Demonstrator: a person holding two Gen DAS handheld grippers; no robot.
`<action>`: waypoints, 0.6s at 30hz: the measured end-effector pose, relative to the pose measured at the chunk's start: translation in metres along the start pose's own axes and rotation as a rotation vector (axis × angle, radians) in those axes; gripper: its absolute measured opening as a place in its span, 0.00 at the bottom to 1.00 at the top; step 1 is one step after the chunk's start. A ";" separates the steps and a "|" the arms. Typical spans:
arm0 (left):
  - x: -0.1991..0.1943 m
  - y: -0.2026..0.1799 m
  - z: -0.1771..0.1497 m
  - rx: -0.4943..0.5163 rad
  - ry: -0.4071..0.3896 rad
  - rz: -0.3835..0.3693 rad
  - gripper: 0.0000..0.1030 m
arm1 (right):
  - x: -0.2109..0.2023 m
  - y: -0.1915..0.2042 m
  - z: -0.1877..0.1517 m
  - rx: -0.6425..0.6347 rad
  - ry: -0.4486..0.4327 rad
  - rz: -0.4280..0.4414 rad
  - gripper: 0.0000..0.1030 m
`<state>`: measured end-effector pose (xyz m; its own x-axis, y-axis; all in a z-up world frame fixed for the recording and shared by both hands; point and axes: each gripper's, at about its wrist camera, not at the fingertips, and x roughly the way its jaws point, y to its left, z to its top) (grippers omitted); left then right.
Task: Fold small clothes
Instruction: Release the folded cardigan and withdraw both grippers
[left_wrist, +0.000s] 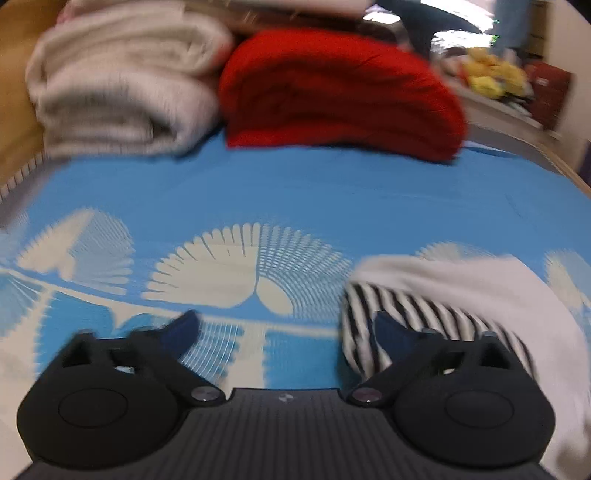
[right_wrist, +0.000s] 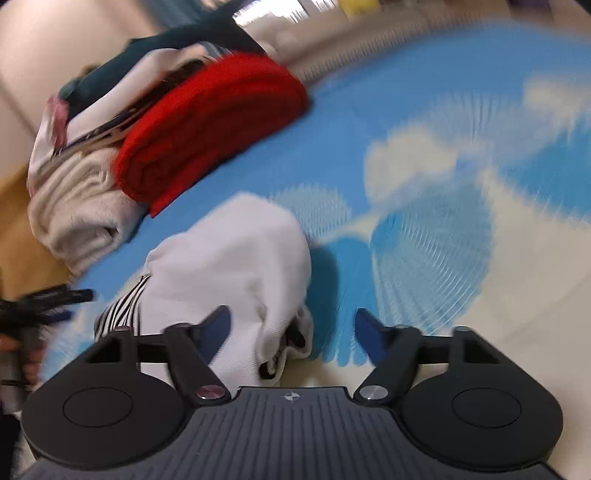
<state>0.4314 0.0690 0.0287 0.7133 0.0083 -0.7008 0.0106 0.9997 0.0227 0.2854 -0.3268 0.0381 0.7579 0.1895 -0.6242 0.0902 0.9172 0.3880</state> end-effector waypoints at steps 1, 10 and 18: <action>-0.021 -0.005 -0.010 0.029 -0.024 -0.007 1.00 | -0.016 0.012 -0.001 -0.046 -0.018 -0.015 0.84; -0.192 -0.052 -0.136 -0.047 -0.106 -0.074 1.00 | -0.123 0.104 -0.062 -0.111 -0.102 -0.177 0.99; -0.177 -0.072 -0.184 -0.031 -0.128 -0.005 1.00 | -0.083 0.120 -0.126 -0.357 -0.149 -0.298 0.99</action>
<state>0.1754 0.0000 0.0203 0.7968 0.0018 -0.6043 -0.0057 1.0000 -0.0044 0.1522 -0.1880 0.0511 0.8192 -0.1277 -0.5592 0.1094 0.9918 -0.0662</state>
